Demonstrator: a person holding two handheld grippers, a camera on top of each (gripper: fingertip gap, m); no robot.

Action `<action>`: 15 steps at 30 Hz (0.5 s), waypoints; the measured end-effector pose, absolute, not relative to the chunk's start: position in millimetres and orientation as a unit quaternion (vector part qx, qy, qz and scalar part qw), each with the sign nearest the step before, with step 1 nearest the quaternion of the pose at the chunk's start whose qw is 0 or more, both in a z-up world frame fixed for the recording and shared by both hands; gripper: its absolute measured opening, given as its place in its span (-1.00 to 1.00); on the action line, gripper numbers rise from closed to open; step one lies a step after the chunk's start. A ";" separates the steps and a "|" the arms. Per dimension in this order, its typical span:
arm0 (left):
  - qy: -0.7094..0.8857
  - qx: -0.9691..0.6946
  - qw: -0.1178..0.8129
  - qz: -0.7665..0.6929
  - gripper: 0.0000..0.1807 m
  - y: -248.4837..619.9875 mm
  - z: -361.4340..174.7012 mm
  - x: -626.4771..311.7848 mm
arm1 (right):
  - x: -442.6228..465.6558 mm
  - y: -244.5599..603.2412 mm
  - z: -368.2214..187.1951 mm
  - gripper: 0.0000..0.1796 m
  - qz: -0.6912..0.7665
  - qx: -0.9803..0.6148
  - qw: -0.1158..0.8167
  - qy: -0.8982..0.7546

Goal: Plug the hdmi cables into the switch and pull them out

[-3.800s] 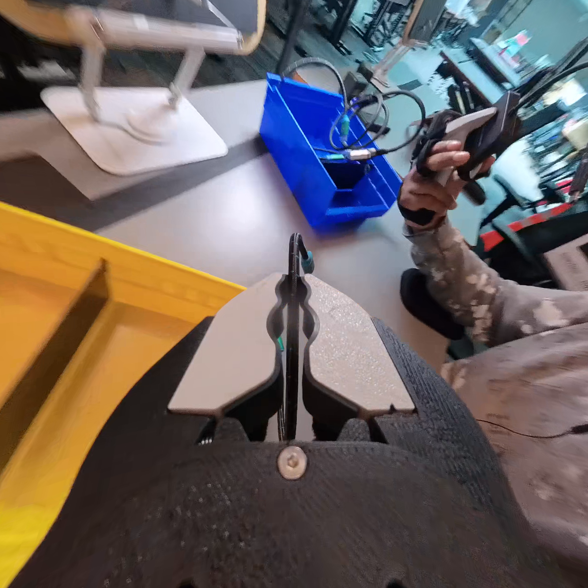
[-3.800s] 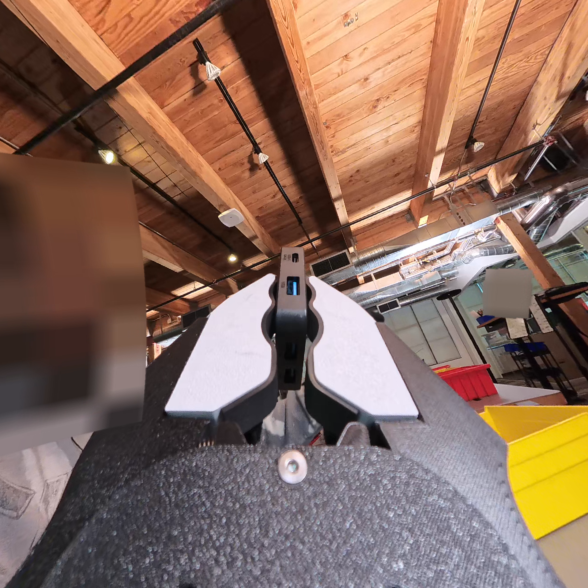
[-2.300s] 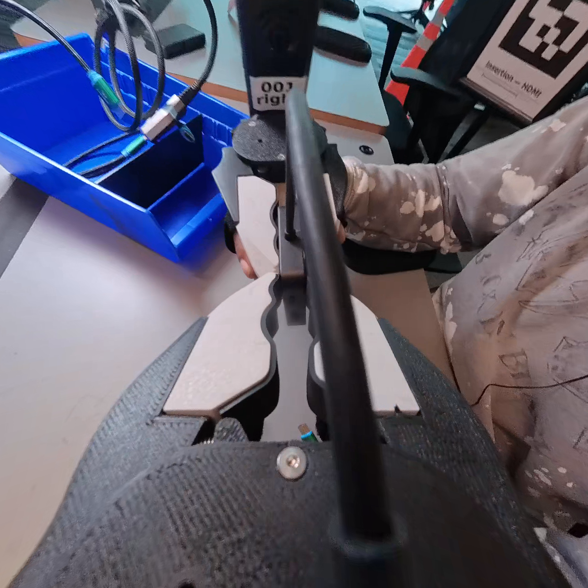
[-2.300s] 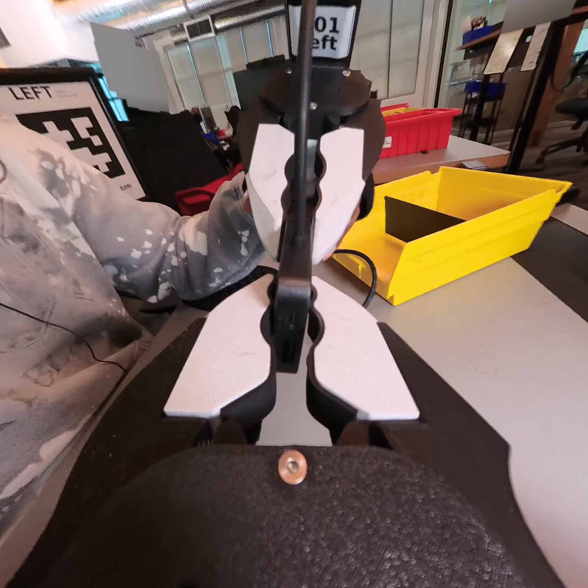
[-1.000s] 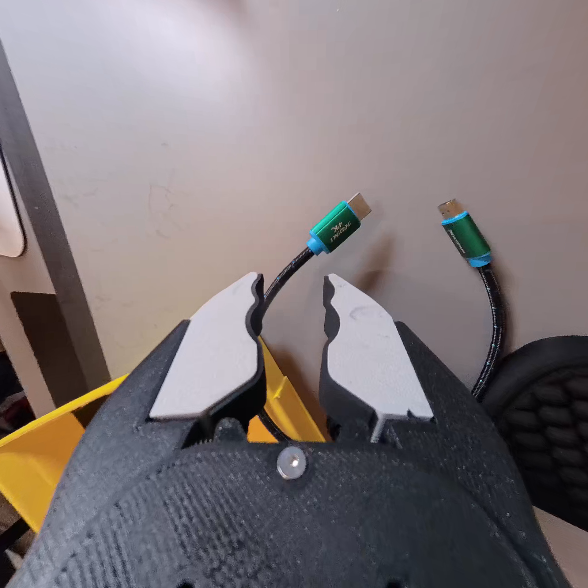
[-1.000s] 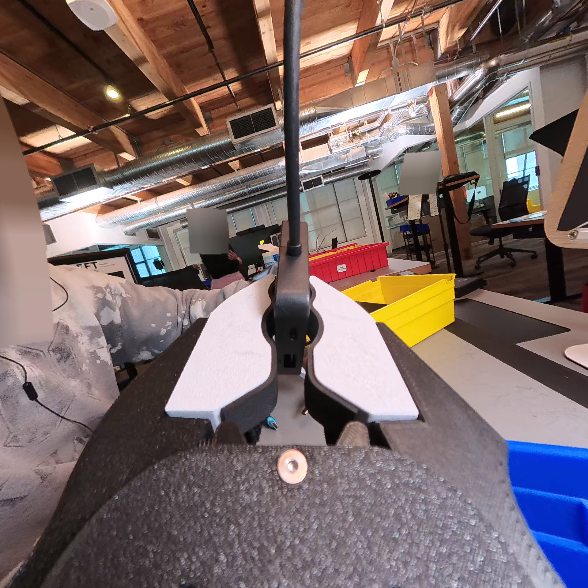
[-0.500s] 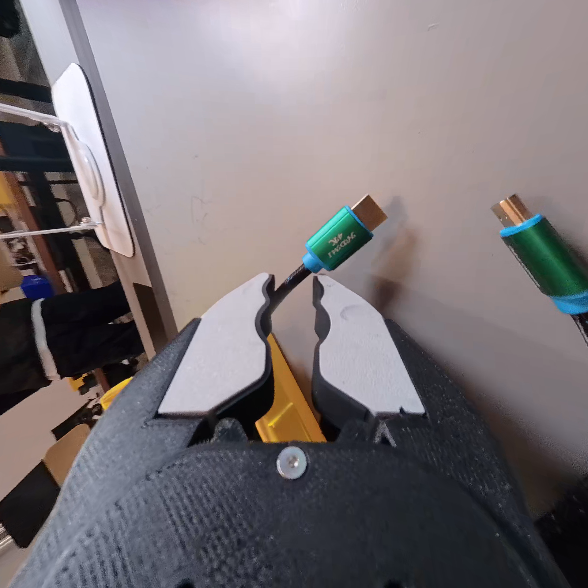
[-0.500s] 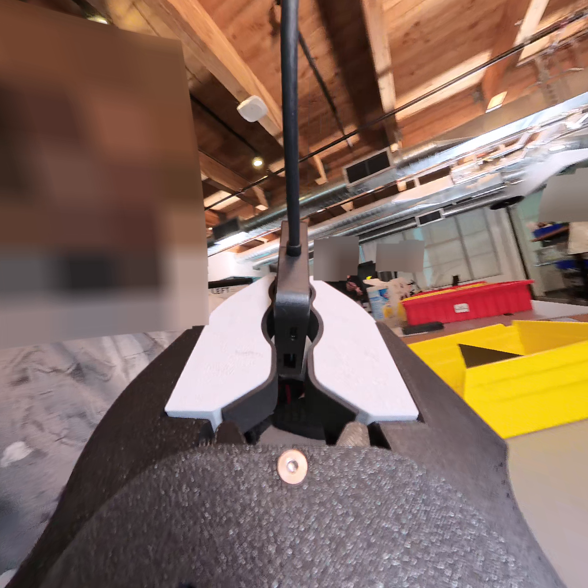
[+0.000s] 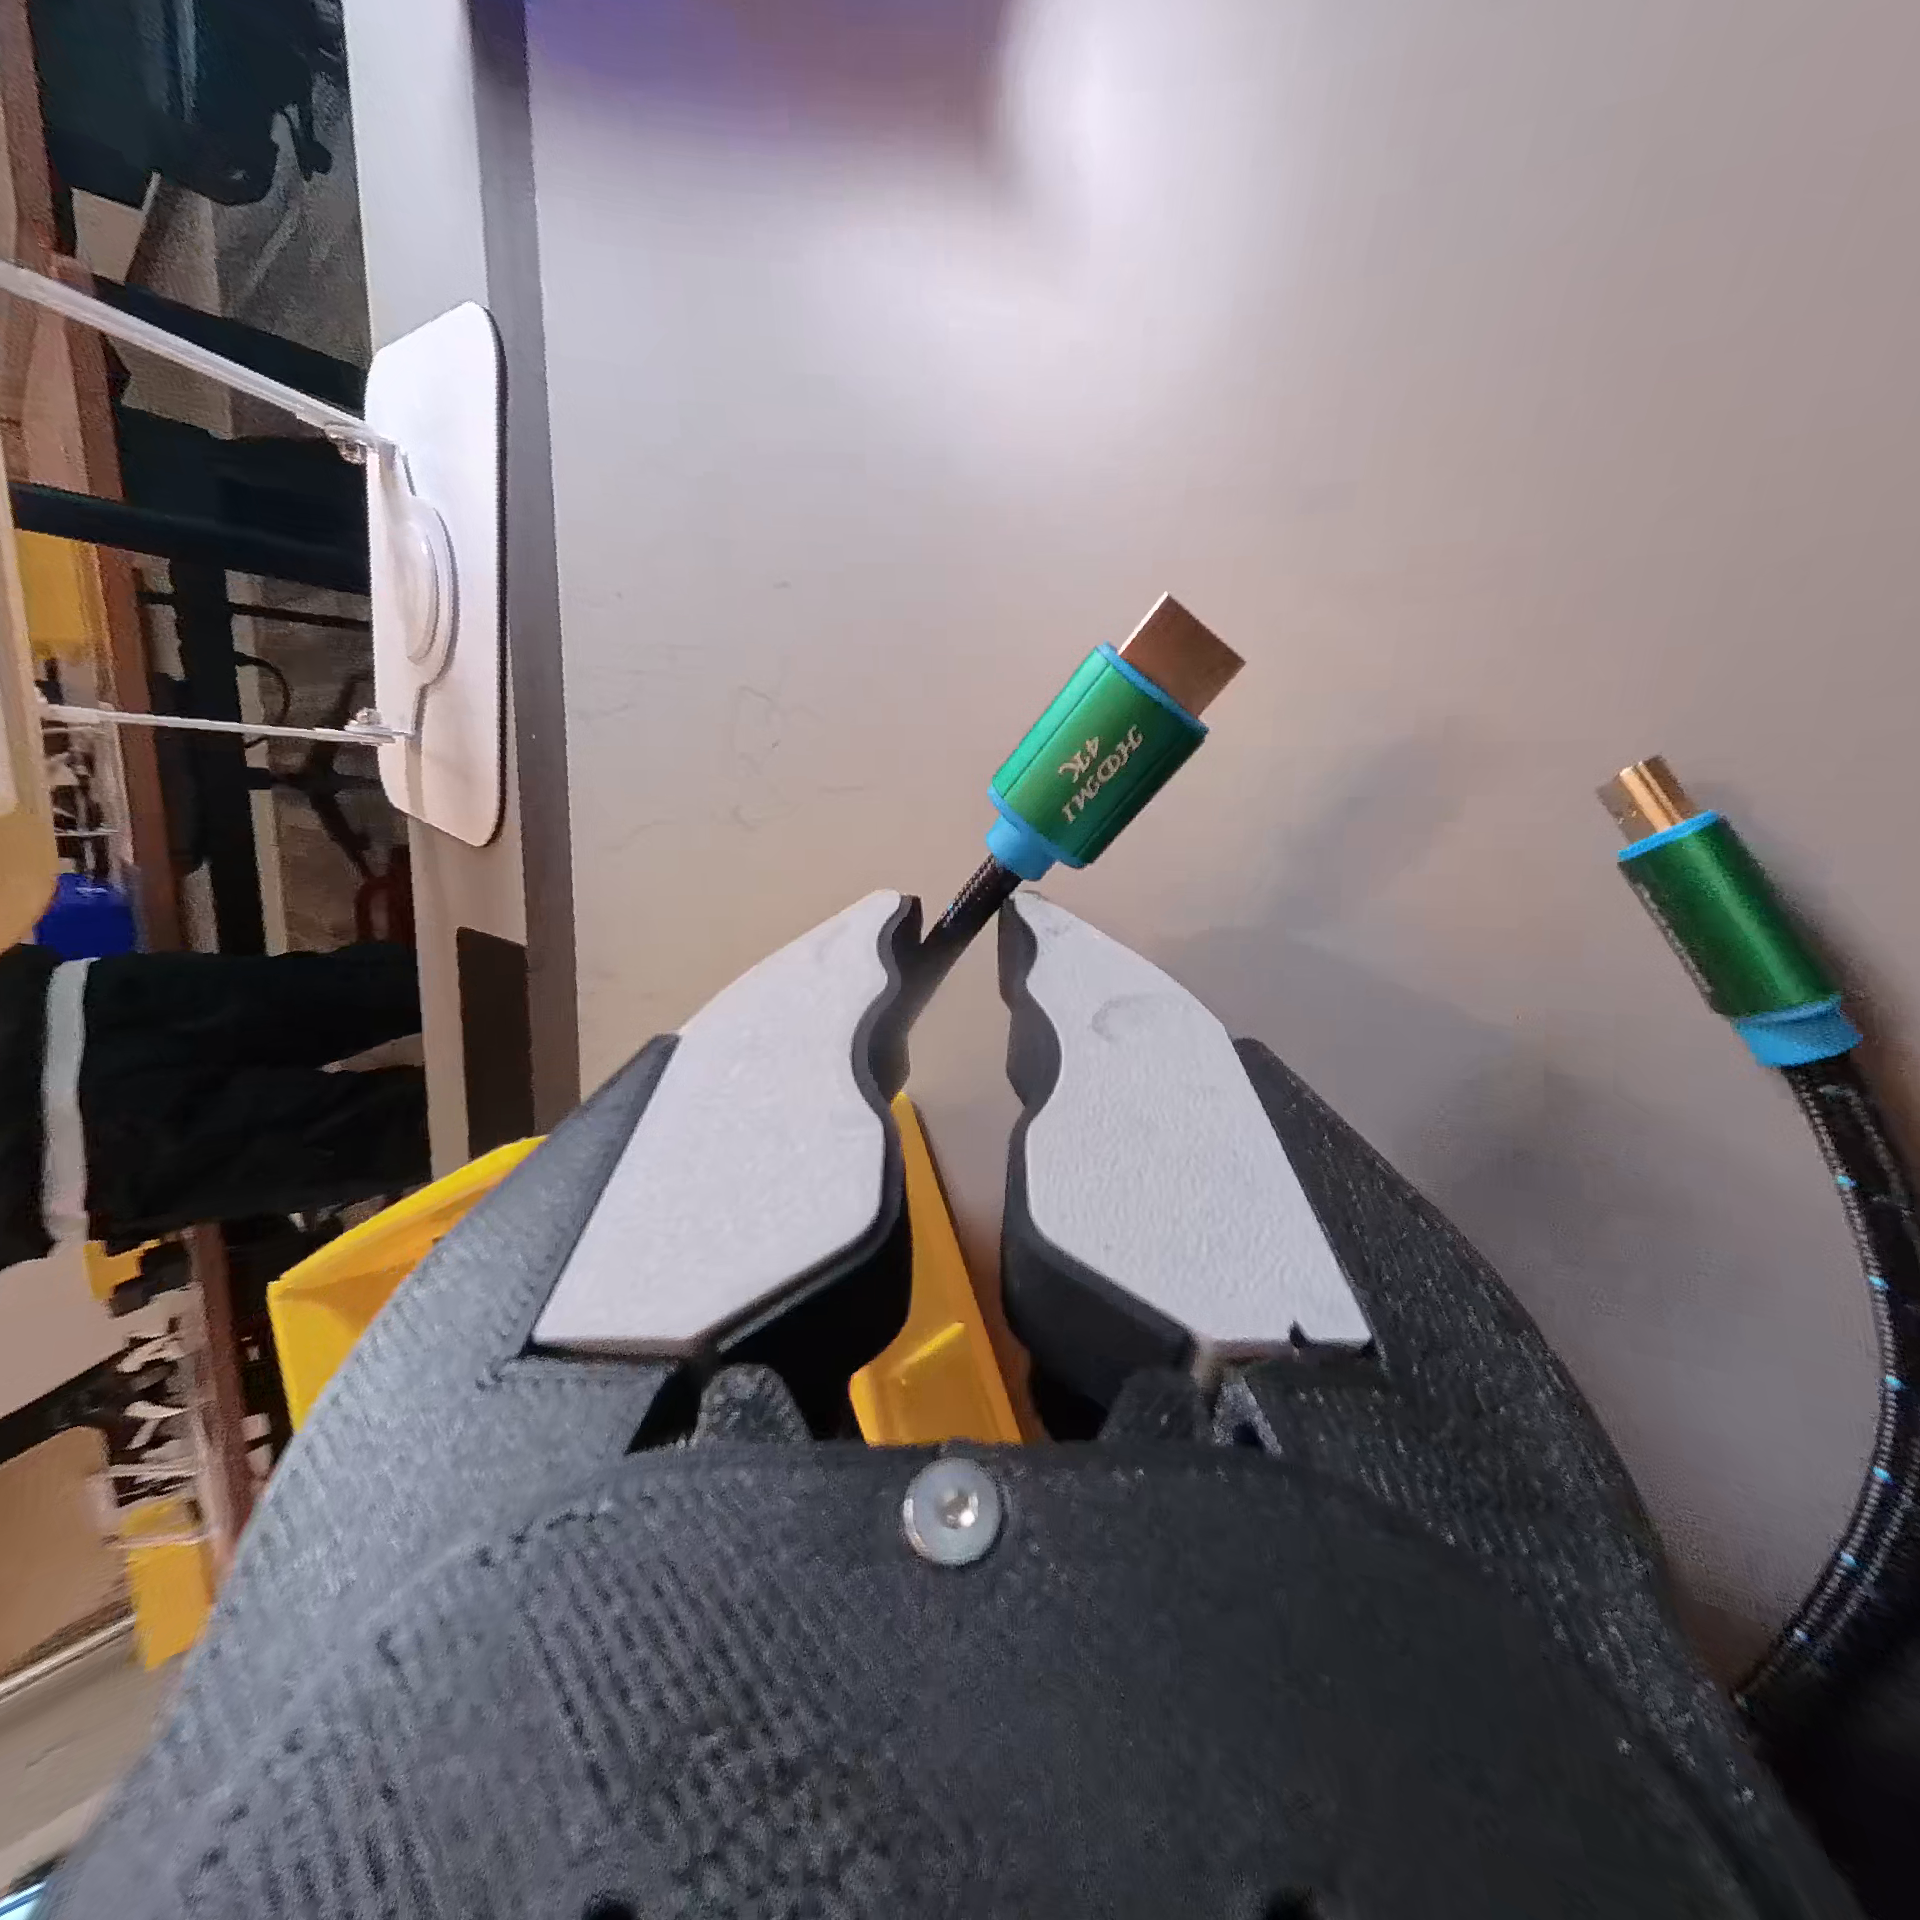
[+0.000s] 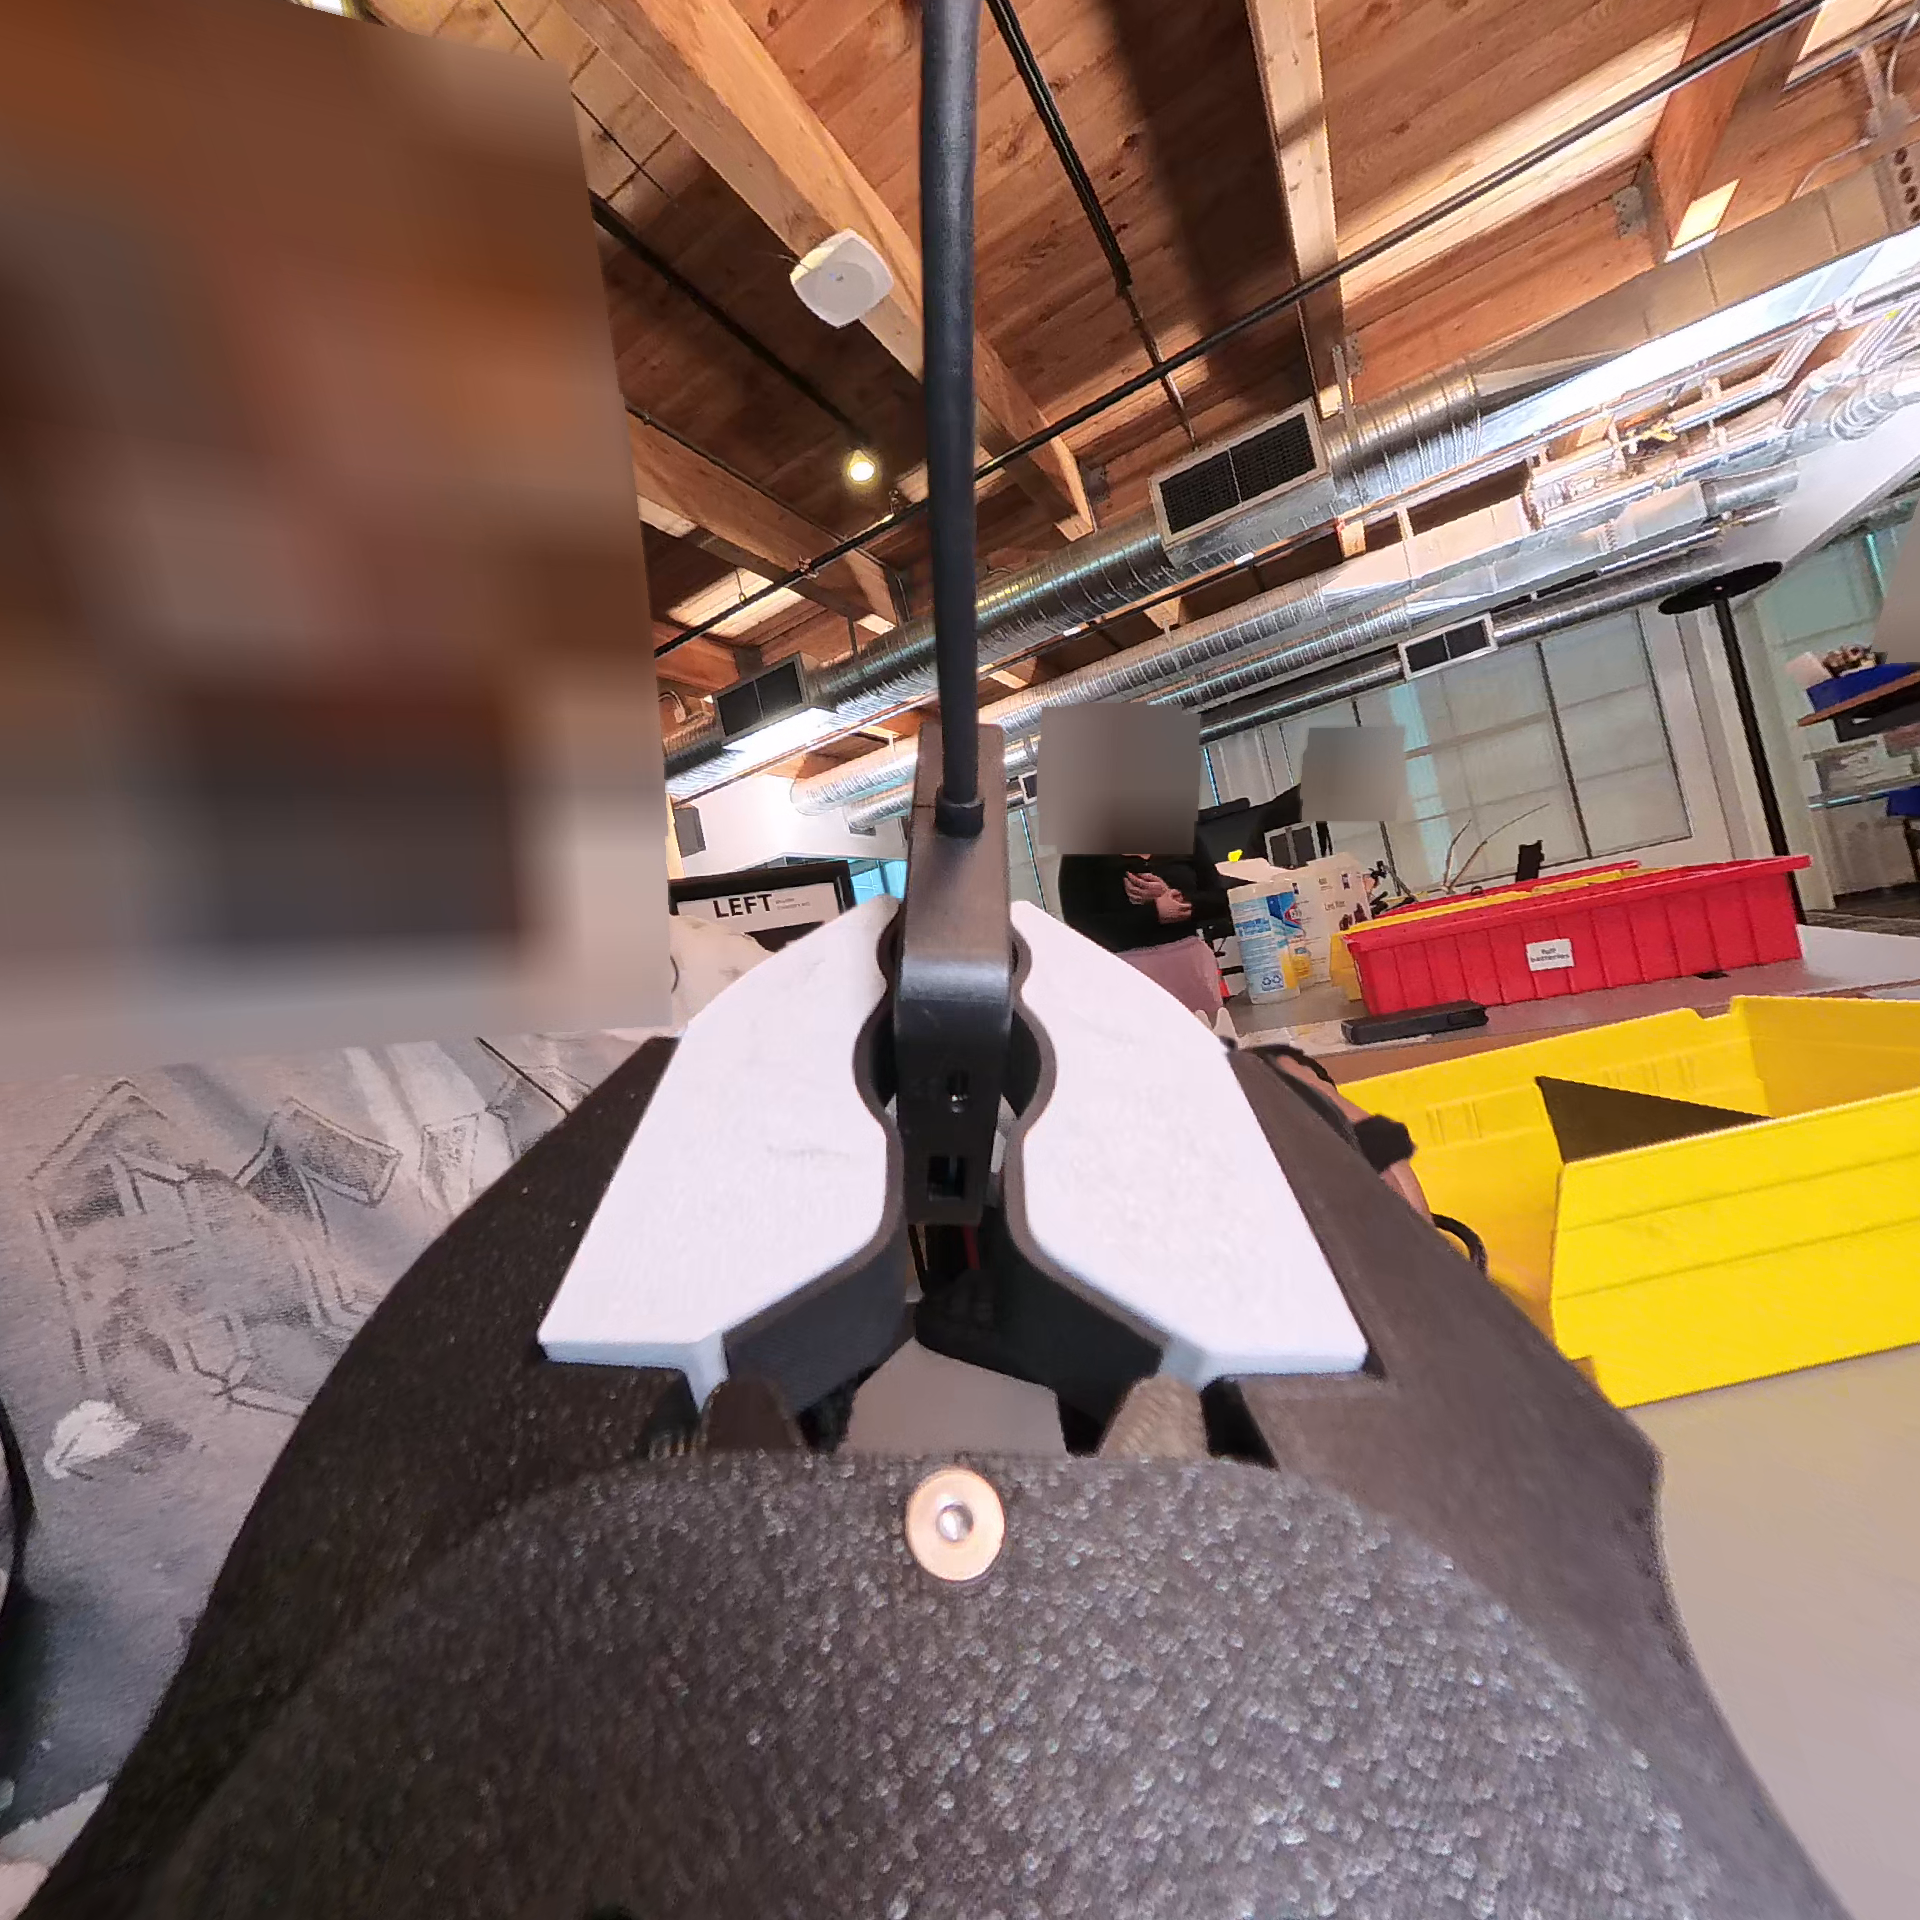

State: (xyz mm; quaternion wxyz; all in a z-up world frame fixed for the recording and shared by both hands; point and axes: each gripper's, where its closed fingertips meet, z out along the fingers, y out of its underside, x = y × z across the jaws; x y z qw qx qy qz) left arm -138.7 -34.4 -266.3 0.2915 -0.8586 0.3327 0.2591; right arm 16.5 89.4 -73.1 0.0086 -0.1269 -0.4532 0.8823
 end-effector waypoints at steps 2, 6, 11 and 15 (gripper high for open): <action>0.320 -0.862 0.306 0.245 -0.84 -33.9 -258.8 -137.0 | 14.7 88.9 -74.5 -0.85 0.881 -0.131 0.009 -0.455; 0.296 -0.867 0.340 0.213 -0.85 -31.9 -241.1 -131.1 | 11.4 88.0 -77.3 -0.85 0.878 -0.139 0.010 -0.459; 0.255 -0.875 0.395 0.115 -0.86 -28.9 -215.4 -113.0 | 2.8 80.1 -89.3 -0.85 0.848 -0.169 0.029 -0.501; 0.207 -0.878 0.423 -0.087 -0.91 -26.2 -198.8 -76.7 | -2.3 68.1 -104.8 -0.85 0.802 -0.190 0.048 -0.564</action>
